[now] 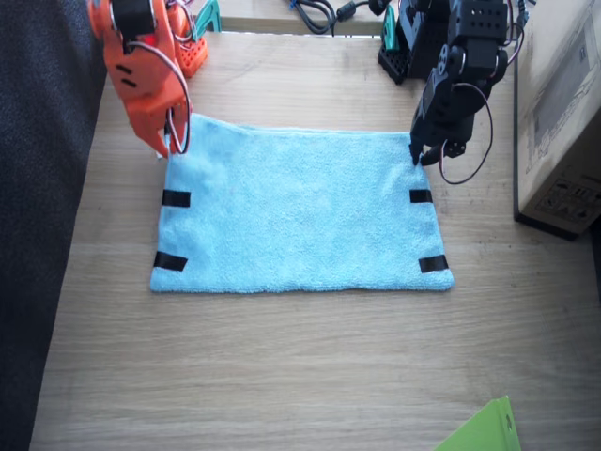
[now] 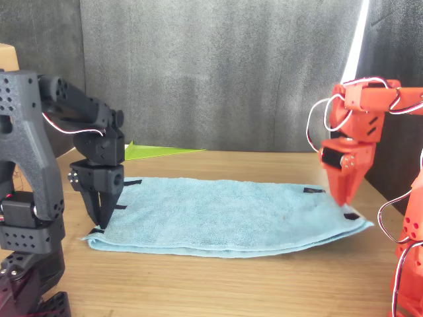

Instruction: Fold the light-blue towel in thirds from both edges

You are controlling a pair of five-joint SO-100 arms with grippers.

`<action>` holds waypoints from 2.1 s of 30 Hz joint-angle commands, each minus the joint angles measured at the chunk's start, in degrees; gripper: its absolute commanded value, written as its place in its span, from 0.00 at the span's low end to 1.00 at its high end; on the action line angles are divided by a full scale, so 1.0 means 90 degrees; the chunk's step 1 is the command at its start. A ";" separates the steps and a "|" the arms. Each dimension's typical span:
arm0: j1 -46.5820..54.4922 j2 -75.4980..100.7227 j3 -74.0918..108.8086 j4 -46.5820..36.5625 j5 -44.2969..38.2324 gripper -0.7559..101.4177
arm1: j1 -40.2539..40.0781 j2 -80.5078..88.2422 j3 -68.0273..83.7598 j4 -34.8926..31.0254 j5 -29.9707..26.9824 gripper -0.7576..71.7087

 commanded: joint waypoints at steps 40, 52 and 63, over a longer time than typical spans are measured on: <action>-0.0244 0.0215 0.0010 0.0010 -0.0176 0.01 | 0.3281 -0.3242 -0.5557 0.1338 0.0459 0.01; -0.0254 0.0215 0.0020 0.0010 -0.0225 0.01 | 0.3633 -0.4062 -0.6396 0.1348 0.0488 0.01; -0.0283 0.0186 -0.0039 0.0020 -0.0254 0.01 | 0.3779 -0.4199 -0.6699 0.1338 0.0527 0.22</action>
